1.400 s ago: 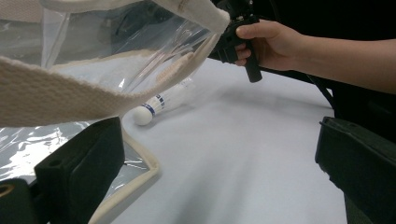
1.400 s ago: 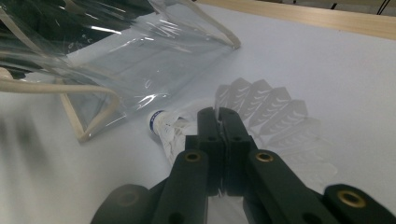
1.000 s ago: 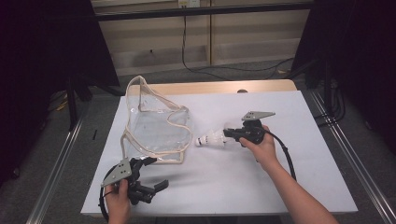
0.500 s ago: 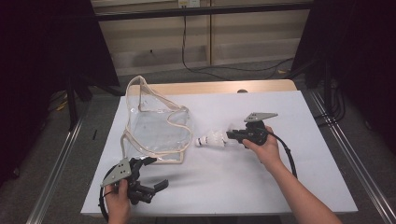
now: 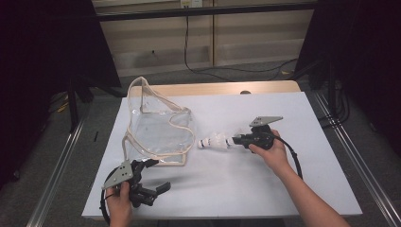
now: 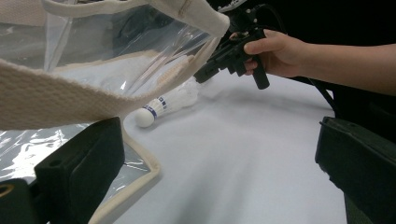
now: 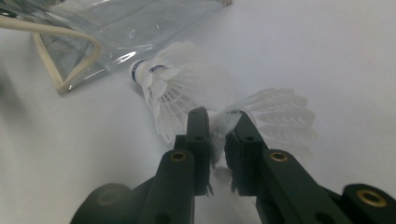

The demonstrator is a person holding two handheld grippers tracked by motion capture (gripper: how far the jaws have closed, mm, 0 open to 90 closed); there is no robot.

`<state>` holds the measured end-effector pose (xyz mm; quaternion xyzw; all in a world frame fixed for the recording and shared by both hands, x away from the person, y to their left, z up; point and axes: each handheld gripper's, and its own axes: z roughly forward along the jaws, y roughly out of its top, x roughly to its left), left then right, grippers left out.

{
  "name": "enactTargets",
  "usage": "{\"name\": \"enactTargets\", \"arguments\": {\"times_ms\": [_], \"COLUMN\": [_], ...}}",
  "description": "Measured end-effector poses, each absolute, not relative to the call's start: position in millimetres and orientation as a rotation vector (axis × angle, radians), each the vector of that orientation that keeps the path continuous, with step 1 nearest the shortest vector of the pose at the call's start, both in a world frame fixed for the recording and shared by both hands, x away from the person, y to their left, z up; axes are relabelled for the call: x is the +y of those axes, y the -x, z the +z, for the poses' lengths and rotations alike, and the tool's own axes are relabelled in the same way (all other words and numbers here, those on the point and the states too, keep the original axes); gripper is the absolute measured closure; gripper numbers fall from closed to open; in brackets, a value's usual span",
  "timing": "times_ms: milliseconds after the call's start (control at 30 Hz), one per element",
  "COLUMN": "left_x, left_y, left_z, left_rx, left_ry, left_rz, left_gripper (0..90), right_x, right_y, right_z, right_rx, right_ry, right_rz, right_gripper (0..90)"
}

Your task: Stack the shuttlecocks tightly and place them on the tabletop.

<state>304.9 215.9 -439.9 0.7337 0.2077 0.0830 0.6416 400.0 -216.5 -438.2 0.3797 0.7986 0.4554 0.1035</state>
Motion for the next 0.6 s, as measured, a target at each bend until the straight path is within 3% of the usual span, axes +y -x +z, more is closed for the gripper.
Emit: {"name": "enactTargets", "arguments": {"times_ms": [600], "left_x": [215.7], "left_y": [-305.0], "left_z": [-439.8], "left_rx": [0.474], "left_ry": [-1.673], "left_rz": [0.190], "left_gripper": [1.6], "right_x": [-222.0], "right_y": [-392.8], "right_z": [-445.1], "right_rx": [2.393], "right_ry": [-1.113], "right_rz": [1.314], "right_gripper": [78.8]}}
